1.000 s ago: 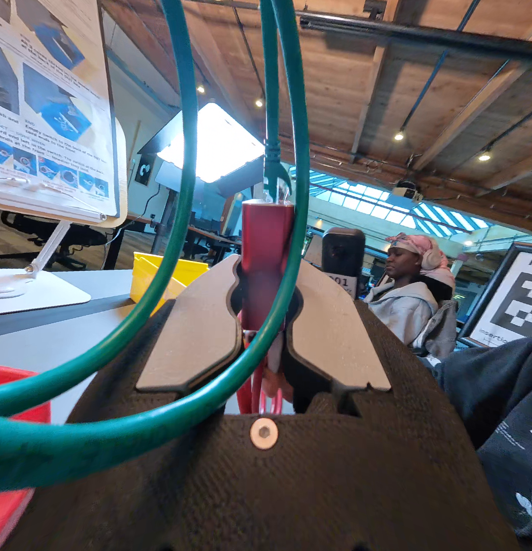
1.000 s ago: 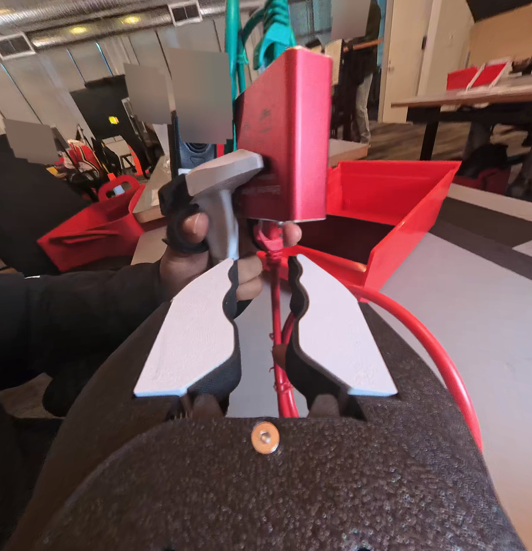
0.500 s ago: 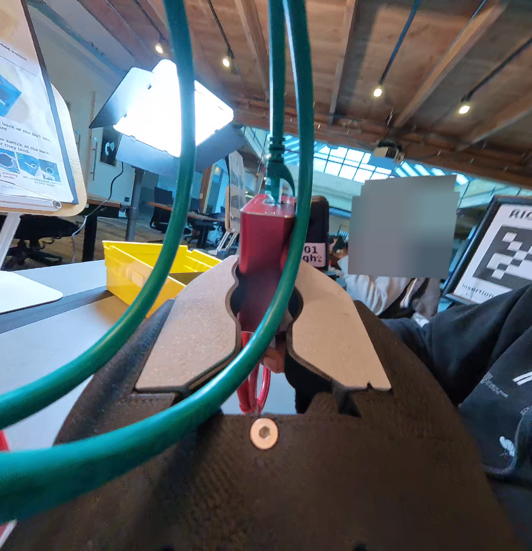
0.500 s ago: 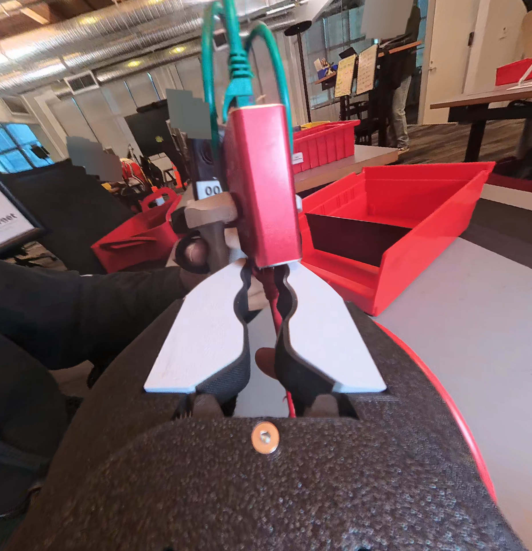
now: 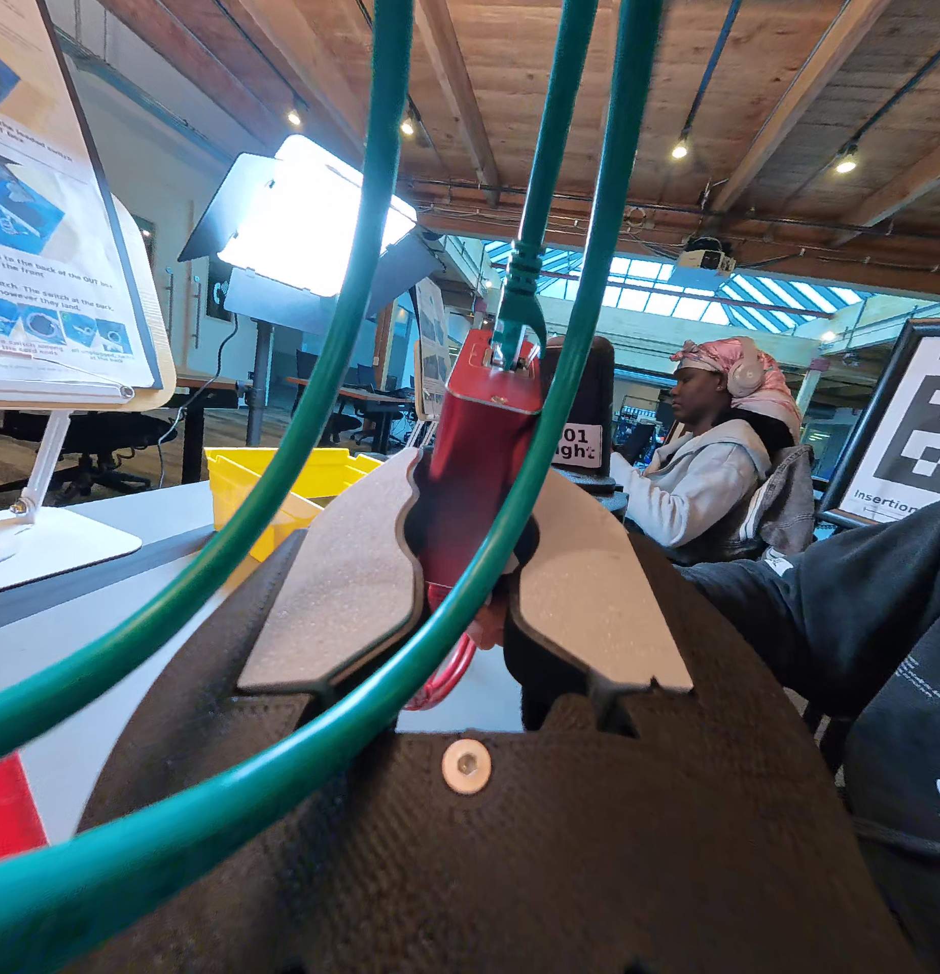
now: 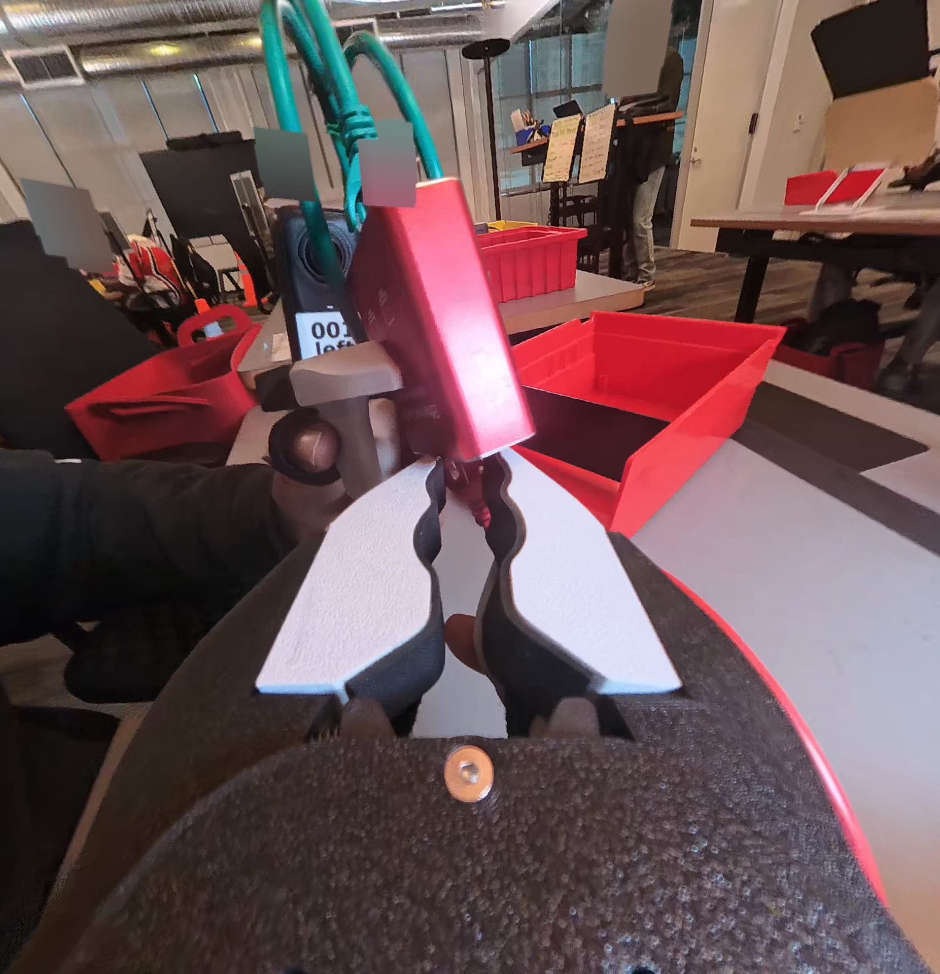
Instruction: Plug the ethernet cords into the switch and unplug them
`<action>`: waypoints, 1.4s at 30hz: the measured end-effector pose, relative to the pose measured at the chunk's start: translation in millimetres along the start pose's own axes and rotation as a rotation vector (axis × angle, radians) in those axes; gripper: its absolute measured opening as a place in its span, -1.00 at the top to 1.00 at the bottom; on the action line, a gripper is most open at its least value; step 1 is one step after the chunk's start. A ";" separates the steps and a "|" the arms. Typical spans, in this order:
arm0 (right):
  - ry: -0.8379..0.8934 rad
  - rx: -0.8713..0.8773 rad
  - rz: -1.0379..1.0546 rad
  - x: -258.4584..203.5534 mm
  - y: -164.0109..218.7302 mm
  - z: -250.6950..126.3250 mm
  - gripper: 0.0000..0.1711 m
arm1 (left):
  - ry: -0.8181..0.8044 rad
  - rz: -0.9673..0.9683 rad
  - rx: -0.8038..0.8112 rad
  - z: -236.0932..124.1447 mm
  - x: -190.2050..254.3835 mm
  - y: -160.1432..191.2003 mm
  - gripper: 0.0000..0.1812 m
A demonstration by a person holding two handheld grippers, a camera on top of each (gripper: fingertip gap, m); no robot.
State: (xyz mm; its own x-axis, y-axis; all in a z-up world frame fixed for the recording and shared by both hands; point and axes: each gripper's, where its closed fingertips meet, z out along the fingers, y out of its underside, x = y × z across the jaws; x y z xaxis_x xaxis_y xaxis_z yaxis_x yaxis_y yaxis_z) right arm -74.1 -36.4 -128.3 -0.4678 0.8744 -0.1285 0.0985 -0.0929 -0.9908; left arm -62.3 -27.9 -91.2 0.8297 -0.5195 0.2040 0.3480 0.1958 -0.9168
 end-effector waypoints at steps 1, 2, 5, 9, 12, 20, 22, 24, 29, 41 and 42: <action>0.000 0.002 -0.027 -1.1 -0.4 -0.5 0.84 | 0.009 -0.005 -0.001 0.1 1.5 -0.4 0.67; 0.003 -0.001 -0.043 -1.2 -0.4 -0.8 0.84 | 0.010 -0.013 -0.006 0.2 1.9 -0.5 0.67; 0.022 0.000 -0.086 -1.5 -1.3 -0.8 0.85 | 0.012 -0.026 0.003 -0.1 2.5 -2.2 0.67; 0.172 -0.100 -0.104 31.3 25.7 -4.2 0.85 | 0.268 -0.109 0.203 -8.8 47.6 -48.2 0.70; -0.009 -0.003 -0.090 -0.1 -0.9 -6.8 0.85 | 0.062 0.299 0.050 -4.6 52.3 -50.5 0.69; 0.079 0.034 -0.093 18.4 -90.5 -54.9 0.85 | -0.051 0.095 0.023 -20.6 -5.1 -39.3 0.70; 0.158 0.076 -0.085 42.6 -109.8 -82.1 0.85 | -0.073 0.076 -0.040 -16.2 -13.2 -24.8 0.70; 0.228 0.087 -0.072 68.1 -123.0 -108.2 0.85 | -0.092 0.059 -0.105 -12.5 -19.4 -9.1 0.70; 0.354 0.177 0.058 133.4 -127.6 -165.5 0.85 | -0.096 0.022 -0.209 -4.5 -24.0 20.6 0.71; 1.041 -0.521 0.184 258.9 25.7 -268.5 0.63 | -0.088 0.002 -0.330 0.3 -26.5 53.3 0.71; 1.055 -0.509 0.152 257.1 17.0 -268.2 0.59 | -0.094 0.000 -0.338 0.3 -27.3 55.2 0.71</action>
State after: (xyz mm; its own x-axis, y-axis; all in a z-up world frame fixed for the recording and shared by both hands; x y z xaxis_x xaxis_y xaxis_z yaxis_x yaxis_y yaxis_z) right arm 42.9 314.5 -166.7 0.5121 0.8540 0.0918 0.5415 -0.2380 -0.8063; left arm -65.6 -2.7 -147.2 0.8717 -0.4378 0.2200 0.1964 -0.0990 -0.9755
